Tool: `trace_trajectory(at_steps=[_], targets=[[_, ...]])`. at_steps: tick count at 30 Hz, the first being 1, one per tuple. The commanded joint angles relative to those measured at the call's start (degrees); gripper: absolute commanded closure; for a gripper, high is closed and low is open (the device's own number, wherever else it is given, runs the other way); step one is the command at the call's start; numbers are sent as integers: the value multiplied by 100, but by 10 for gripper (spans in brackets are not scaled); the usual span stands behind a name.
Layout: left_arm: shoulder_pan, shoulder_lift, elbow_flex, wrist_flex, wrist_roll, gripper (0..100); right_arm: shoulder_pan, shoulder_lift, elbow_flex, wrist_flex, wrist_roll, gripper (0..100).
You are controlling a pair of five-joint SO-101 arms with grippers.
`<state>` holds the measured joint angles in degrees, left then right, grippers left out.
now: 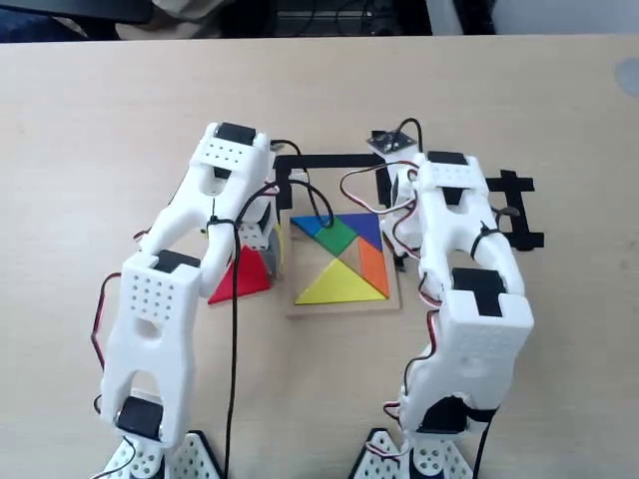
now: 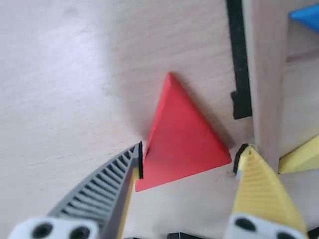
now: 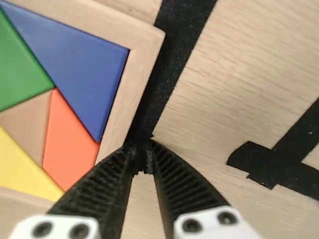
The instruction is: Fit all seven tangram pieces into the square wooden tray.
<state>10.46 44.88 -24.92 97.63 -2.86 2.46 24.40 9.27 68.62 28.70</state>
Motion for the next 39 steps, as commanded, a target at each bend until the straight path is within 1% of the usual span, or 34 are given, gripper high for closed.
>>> trace_trajectory(at_steps=[1,3,6,11,13,16,21,24,26,29,37,39], targets=[[13,-413,664,-554,-132,682,-167,-13,110,88,70,988],[4,-422,927,-765,-158,682,-167,-13,110,88,70,988],[48,-413,1033,-826,-334,682,-167,-13,110,88,70,988],[13,-404,1042,-791,-422,682,-167,-13,110,88,70,988],[-22,-422,1033,-782,-642,680,-167,-13,110,88,70,988],[-101,-457,945,-703,-747,678,-167,-13,110,88,70,988],[-40,-721,1156,-703,-993,678,-167,-13,110,88,70,988],[-40,-835,1358,-853,-1073,677,-167,-13,110,88,70,988],[-57,-835,1578,-1099,-1231,677,-167,-13,110,88,70,988],[-31,-897,1798,-1240,-1222,677,-167,-13,110,88,70,988],[66,-826,1745,-1248,-1116,684,-167,-13,110,88,70,988],[48,-826,1771,-1363,-1090,705,-167,-13,110,88,70,988]])
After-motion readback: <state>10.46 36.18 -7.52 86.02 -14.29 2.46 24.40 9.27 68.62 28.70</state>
